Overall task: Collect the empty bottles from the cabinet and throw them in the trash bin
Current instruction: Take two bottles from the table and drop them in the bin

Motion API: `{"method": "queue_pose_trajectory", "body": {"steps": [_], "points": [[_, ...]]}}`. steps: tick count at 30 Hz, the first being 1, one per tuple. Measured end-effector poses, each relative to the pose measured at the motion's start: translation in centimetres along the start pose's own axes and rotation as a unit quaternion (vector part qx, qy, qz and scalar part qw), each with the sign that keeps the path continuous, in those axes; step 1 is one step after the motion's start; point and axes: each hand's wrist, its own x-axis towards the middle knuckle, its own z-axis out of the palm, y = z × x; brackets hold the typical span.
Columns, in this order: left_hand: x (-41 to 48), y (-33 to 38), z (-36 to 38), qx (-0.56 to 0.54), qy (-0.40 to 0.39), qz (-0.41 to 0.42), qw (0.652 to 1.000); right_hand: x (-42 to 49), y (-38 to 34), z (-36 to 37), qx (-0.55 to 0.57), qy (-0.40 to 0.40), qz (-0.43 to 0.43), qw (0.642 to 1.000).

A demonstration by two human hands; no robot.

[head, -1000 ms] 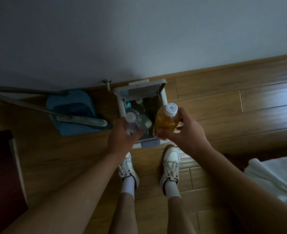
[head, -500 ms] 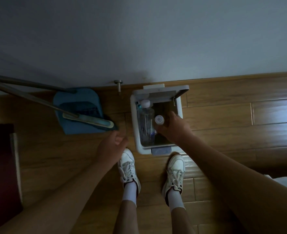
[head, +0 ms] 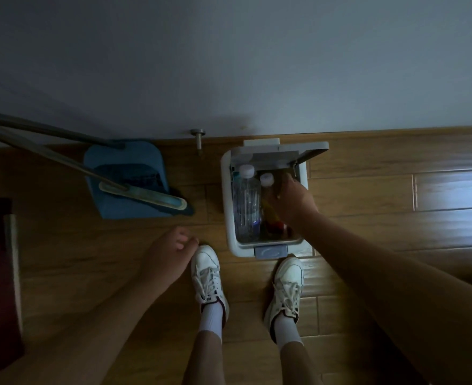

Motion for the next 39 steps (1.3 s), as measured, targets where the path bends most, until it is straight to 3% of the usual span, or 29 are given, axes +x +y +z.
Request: {"method": "queue_pose_trajectory", "body": {"steps": [7, 11, 22, 26, 31, 39], "points": [[0.2, 0.0, 0.2, -0.011, -0.015, 0.007, 1.000, -4.2, -1.5, 1.0, 0.008, 0.096, -0.077, 0.992], [0.6, 0.2, -0.5, -0.011, -0.018, 0.012, 1.000, -4.7, -2.8, 1.5, -0.059, 0.038, -0.151, 0.986], [1.2, 0.4, -1.7, -0.016, -0.004, 0.009, 1.000, -2.6, -2.0, 1.0, -0.078, 0.017, -0.166, 0.983], [0.7, 0.4, -1.6, -0.001, -0.013, 0.004, 1.000, -2.1, -1.3, 1.2, -0.158, -0.068, -0.056, 0.983], [0.7, 0.8, -1.0, 0.002, -0.013, 0.010, 1.000, -1.8, -0.8, 0.7, -0.096, -0.060, -0.137, 0.984], [-0.2, 1.4, -0.8, -0.005, -0.010, 0.002, 1.000, -4.4, -0.4, -0.6, -0.025, -0.007, -0.085, 0.996]]}}
